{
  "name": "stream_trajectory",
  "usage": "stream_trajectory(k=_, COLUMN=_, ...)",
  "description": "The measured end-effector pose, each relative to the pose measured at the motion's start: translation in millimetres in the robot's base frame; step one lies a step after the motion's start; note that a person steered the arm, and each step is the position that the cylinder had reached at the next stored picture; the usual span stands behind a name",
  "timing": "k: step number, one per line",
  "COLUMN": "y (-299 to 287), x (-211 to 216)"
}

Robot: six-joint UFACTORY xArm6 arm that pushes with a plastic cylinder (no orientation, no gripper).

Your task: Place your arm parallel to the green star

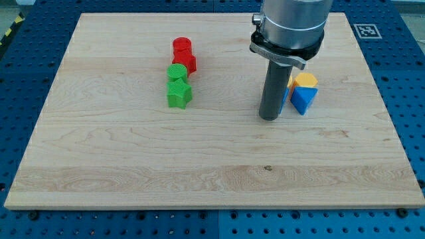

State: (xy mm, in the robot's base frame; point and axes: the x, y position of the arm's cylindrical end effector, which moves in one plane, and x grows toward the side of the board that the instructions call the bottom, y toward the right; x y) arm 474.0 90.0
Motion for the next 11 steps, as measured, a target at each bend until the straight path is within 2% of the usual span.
stream_trajectory(k=2, y=-14.0, x=24.1)
stream_trajectory(k=5, y=-43.2, x=31.9)
stream_trajectory(k=7, y=-153.3, x=41.7)
stream_trajectory(k=8, y=-223.6, x=27.1)
stream_trajectory(k=9, y=-255.0, x=4.2)
stream_trajectory(k=10, y=-251.3, x=-14.8)
stream_trajectory(k=11, y=-231.3, x=-15.0)
